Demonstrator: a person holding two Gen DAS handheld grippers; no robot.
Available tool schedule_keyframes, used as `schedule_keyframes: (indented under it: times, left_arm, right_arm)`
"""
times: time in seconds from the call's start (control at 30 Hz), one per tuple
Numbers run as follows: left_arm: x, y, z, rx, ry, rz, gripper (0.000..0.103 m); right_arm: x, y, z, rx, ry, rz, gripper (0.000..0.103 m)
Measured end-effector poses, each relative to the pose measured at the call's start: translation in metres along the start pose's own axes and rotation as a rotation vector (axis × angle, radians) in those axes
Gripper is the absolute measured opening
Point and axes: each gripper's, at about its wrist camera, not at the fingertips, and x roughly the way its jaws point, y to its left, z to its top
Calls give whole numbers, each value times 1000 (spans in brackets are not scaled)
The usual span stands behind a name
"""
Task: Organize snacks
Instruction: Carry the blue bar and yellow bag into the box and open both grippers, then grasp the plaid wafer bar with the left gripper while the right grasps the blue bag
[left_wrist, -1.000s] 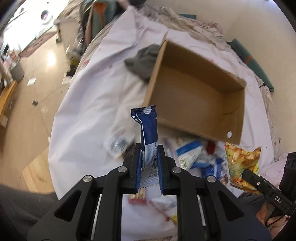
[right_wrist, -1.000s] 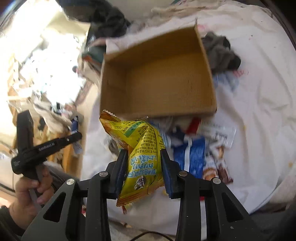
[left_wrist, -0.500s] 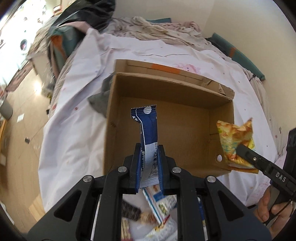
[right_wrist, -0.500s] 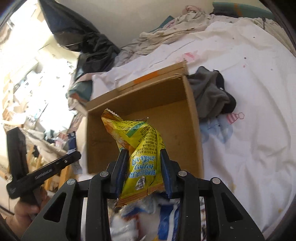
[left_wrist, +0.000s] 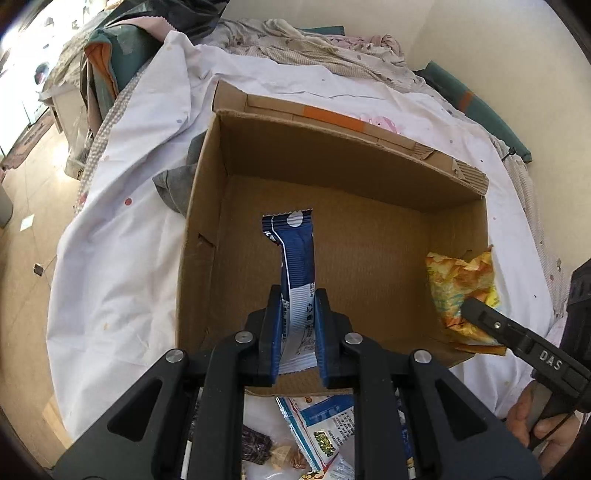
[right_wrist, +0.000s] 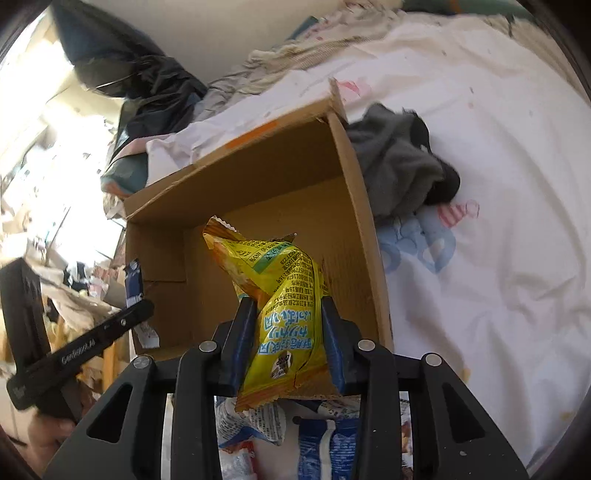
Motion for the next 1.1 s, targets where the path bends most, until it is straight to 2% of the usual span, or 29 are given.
schedule_keyframes:
  times: [0.07,0.13,0.17,0.2,0.23,0.27,0.3,0.37,0.57,0.77,1.1]
  left_arm:
    - [2,-1,-1,9,5,7,17]
    - [3,-2,-1,2,14,11,36]
    - [3,-2,0,-6,13,5,57]
    - [1,-1,-1,-21,3,-5,74]
    - [-3,-1,-1,-34,-14,-8,79]
    - [-5,-2,-2,-34,-22,-6,84]
    - [-7,-4,-2,-25,-31,-1,85]
    - [-10,-6,-2,-7,-37,-15,85]
    - [-16,-2,-5,-23,-61,-6,85]
    - [-32,5,-6,-32,-112,5,85]
    - [-63,21,-18,-42,-153,48,85]
  right_arm:
    - [2,1,-1,0,3,0,39]
    - [3,2,-1,3,16,26,41]
    - [5,2,-2,12,27,50,47]
    - [5,2,-2,18,32,61,54]
    - [5,2,-3,23,36,74,60]
    - [3,3,-3,26,33,91,72]
    - [2,4,-3,24,26,97,82]
    - [-3,6,-4,15,-1,88,87]
    - [-5,7,-1,11,4,89,88]
    - [-17,14,-2,-22,-38,53,88]
    - [-38,20,-22,-57,-48,1,88]
